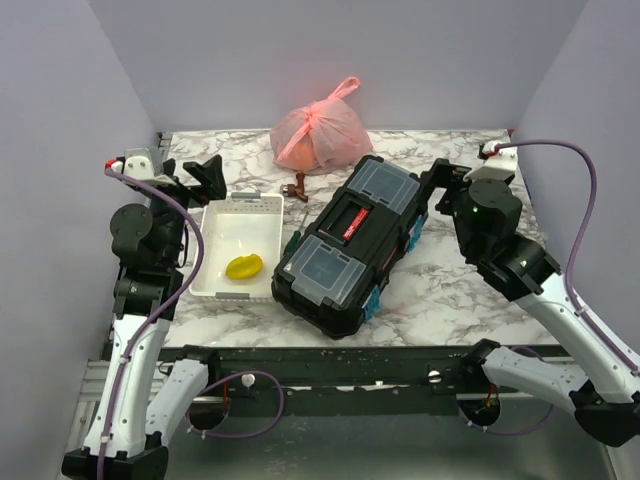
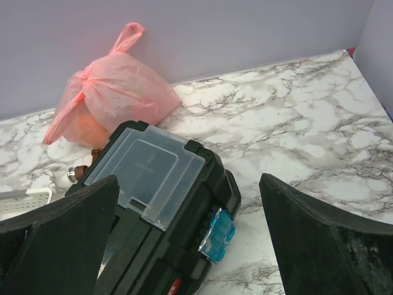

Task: Take the fake fruits out of the plastic bag
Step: Move the plastic bag to the center of the board.

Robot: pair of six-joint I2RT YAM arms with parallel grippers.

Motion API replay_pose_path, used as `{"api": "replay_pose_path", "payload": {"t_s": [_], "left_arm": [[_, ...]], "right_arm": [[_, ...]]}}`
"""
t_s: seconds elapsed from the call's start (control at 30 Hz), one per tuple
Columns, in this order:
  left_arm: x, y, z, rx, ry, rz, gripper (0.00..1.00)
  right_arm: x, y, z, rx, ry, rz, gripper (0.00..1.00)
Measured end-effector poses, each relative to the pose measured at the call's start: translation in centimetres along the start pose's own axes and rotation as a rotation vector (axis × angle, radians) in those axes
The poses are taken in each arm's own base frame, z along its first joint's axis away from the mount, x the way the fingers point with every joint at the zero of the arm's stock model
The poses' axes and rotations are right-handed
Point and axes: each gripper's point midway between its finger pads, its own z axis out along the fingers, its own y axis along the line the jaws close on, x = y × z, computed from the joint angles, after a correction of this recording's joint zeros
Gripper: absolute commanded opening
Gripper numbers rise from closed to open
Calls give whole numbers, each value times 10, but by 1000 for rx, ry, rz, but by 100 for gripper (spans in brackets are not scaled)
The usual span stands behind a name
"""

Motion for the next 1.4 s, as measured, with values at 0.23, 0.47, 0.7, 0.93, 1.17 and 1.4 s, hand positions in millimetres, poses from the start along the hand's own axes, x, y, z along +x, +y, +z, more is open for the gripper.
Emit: {"api": "replay_pose_path", "payload": {"t_s": [0.23, 0.47, 0.7, 0.93, 1.17, 1.4], "left_arm": [[9, -6, 12, 28, 21, -43, 99], [36, -15, 26, 71, 111, -101, 99], [66, -25, 42, 125, 210, -163, 99], [137, -34, 72, 187, 457, -269, 98], [201, -43, 98, 231, 647, -455, 94], [254, -43, 146, 183, 717, -693, 84]], "right_arm": [[12, 7, 11, 15, 41, -7, 100], [21, 6, 11, 27, 77, -9, 100], [29, 15, 11, -10, 110, 21, 100], [34, 27, 7, -83, 139, 43, 100], [41, 31, -3, -145, 160, 60, 100], [34, 30, -12, -175, 142, 80, 100]]}}
